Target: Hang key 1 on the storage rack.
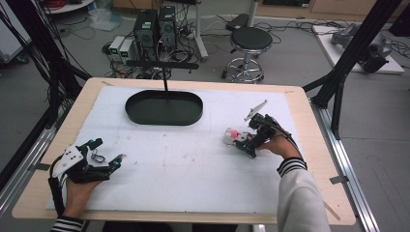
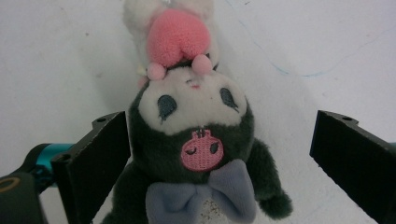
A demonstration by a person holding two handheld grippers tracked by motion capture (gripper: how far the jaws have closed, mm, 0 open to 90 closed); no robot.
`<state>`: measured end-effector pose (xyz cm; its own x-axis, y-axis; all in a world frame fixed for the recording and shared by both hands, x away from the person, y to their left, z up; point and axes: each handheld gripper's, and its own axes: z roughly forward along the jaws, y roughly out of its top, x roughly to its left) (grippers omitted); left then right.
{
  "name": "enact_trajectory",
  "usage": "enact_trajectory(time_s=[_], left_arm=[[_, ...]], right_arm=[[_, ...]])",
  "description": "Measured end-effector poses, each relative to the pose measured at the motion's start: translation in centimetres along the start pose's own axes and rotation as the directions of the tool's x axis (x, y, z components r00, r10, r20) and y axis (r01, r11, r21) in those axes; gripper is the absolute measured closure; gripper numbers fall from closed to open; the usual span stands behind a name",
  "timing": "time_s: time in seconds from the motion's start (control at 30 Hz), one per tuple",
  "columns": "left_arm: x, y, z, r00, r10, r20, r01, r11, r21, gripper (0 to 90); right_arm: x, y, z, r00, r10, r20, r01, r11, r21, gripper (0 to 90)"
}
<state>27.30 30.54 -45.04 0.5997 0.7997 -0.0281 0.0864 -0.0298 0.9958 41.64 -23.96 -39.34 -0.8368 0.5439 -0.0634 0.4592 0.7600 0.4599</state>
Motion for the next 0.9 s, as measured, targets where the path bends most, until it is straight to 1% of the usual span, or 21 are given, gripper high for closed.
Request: enact_trajectory(time_s=[0.17,0.3,0.37,0.43,0.47,0.5,0.53,0.7,0.8,0.83,0.9], left_arm=[[0.0,0.0,0.0,1.0000,0.005,0.001,-0.005,1.0000,0.003,1.7],[0.0,0.0,0.0,1.0000,0.000,0.000,0.000,1.0000,0.000,1.7],[0.0,0.0,0.0,1.0000,0.003,0.001,-0.003,1.0000,0.002,1.7],[0.0,0.0,0.0,1.0000,0.006,0.001,-0.006,1.0000,0.004,1.7],[0.0,0.0,0.0,1.0000,0.006,0.001,-0.006,1.0000,0.003,1.7],[0.0,0.0,0.0,1.0000,0.005,0.001,-0.005,1.0000,0.003,1.7],[0.0,0.0,0.0,1.0000,0.005,0.001,-0.005,1.0000,0.003,1.7],[0.0,0.0,0.0,1.0000,0.008,0.001,-0.008,1.0000,0.004,1.7],[0.0,0.0,0.0,1.0000,0.007,0.001,-0.007,1.0000,0.002,1.7],[0.0,0.0,0.0,1.0000,0.007,0.000,-0.007,1.0000,0.002,1.7],[0.0,0.0,0.0,1.0000,0.005,-0.001,-0.005,1.0000,0.002,1.7]], right_arm=[[0.0,0.0,0.3,0.9999,0.003,-0.013,-0.003,1.000,0.010,4.3],[-0.1,0.0,0.6,0.9997,0.000,-0.023,0.000,1.000,0.022,4.6],[-0.1,0.0,0.7,0.9997,0.006,-0.024,-0.006,1.000,0.026,5.5],[-0.1,-0.1,0.8,0.9994,0.010,-0.034,-0.010,1.000,0.025,9.1],[-0.1,-0.1,0.8,0.9988,0.010,-0.048,-0.009,1.000,0.028,14.2],[-0.1,-0.1,0.9,0.9979,0.002,-0.065,0.000,1.000,0.029,17.2],[-0.1,-0.1,0.9,0.9980,-0.006,-0.063,0.008,0.999,0.034,17.2],[-0.1,-0.1,1.3,0.9979,0.008,-0.065,-0.005,0.999,0.049,18.1],[-0.2,0.0,1.3,0.9974,0.010,-0.071,-0.006,0.999,0.047,22.8],[-0.2,0.0,1.3,0.9968,0.012,-0.079,-0.008,0.999,0.047,25.9],[-0.1,0.0,1.2,0.9960,0.000,-0.089,0.004,0.999,0.048,31.3]])
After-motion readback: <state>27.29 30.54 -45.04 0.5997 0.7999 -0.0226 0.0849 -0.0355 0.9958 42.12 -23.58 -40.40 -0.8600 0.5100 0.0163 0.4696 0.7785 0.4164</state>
